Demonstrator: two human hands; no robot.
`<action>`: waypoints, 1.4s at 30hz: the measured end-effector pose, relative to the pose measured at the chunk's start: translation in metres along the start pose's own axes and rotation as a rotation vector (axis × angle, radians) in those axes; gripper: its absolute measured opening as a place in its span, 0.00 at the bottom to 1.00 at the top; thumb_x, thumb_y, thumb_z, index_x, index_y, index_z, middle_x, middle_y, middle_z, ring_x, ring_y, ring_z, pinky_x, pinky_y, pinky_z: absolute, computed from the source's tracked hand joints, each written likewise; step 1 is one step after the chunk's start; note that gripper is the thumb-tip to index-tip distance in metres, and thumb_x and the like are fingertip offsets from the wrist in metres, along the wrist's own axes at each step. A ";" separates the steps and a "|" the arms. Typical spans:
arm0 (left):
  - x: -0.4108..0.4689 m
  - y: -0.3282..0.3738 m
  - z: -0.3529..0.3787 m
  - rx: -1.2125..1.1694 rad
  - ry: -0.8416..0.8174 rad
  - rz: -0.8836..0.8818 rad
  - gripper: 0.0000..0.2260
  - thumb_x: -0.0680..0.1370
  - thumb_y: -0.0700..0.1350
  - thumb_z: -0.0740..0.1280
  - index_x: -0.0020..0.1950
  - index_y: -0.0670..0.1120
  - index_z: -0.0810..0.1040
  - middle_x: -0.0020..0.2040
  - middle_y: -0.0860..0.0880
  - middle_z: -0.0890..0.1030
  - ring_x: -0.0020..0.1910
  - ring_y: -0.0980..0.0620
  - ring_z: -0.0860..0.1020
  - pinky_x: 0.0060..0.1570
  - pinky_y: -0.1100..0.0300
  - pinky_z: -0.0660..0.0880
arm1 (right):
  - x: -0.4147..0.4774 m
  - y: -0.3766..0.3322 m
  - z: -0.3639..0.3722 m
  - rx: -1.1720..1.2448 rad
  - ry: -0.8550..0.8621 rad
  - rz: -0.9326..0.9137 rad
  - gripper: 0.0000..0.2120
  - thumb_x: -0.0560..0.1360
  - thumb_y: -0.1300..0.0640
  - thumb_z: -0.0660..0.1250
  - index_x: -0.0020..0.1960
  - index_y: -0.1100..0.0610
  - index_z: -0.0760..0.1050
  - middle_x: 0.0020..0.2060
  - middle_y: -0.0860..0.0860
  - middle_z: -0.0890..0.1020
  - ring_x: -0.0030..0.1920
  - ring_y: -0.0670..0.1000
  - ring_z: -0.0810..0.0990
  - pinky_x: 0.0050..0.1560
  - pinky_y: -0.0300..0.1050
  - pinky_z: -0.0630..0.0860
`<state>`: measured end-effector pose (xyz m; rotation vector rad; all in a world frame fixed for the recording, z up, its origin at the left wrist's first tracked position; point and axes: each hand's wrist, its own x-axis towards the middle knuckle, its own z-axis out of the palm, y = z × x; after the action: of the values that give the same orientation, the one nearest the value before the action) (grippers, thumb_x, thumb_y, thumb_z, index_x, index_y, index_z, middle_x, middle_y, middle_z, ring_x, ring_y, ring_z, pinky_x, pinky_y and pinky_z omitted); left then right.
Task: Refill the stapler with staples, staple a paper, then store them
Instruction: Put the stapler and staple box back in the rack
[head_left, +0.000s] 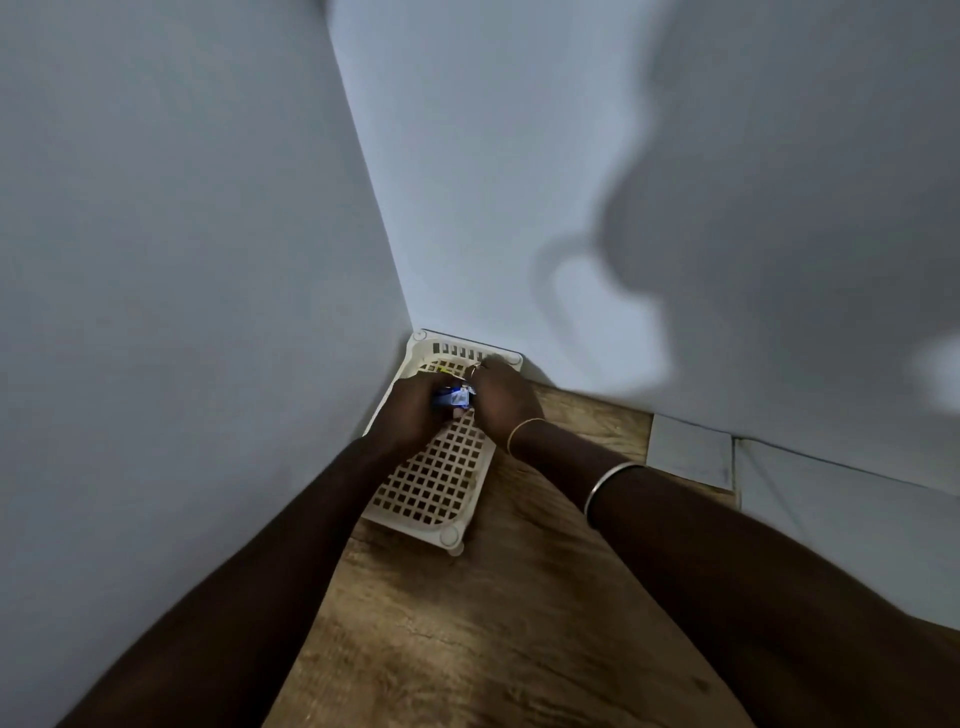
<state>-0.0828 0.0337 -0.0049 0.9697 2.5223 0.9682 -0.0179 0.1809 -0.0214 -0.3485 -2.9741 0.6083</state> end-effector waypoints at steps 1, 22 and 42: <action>0.002 0.001 0.000 0.003 0.000 -0.011 0.17 0.73 0.38 0.76 0.61 0.46 0.83 0.57 0.46 0.86 0.54 0.52 0.82 0.53 0.68 0.73 | 0.000 0.000 0.000 -0.008 0.007 0.005 0.09 0.74 0.64 0.65 0.53 0.60 0.80 0.53 0.59 0.80 0.56 0.60 0.79 0.54 0.53 0.77; -0.036 0.003 -0.012 0.178 -0.067 0.033 0.19 0.76 0.37 0.72 0.67 0.45 0.80 0.68 0.46 0.77 0.65 0.46 0.77 0.63 0.56 0.72 | -0.031 -0.006 -0.008 0.053 0.094 -0.032 0.17 0.76 0.63 0.69 0.64 0.62 0.78 0.61 0.61 0.80 0.64 0.62 0.76 0.65 0.53 0.72; -0.071 -0.002 -0.006 0.279 -0.134 0.069 0.17 0.75 0.36 0.71 0.64 0.44 0.82 0.59 0.44 0.81 0.56 0.46 0.80 0.55 0.55 0.76 | -0.084 -0.033 0.018 -0.074 0.015 -0.010 0.13 0.76 0.47 0.66 0.56 0.52 0.79 0.50 0.50 0.85 0.57 0.55 0.77 0.58 0.53 0.68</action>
<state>-0.0339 -0.0176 -0.0009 1.1640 2.5683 0.5552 0.0548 0.1243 -0.0278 -0.3414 -2.9876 0.4934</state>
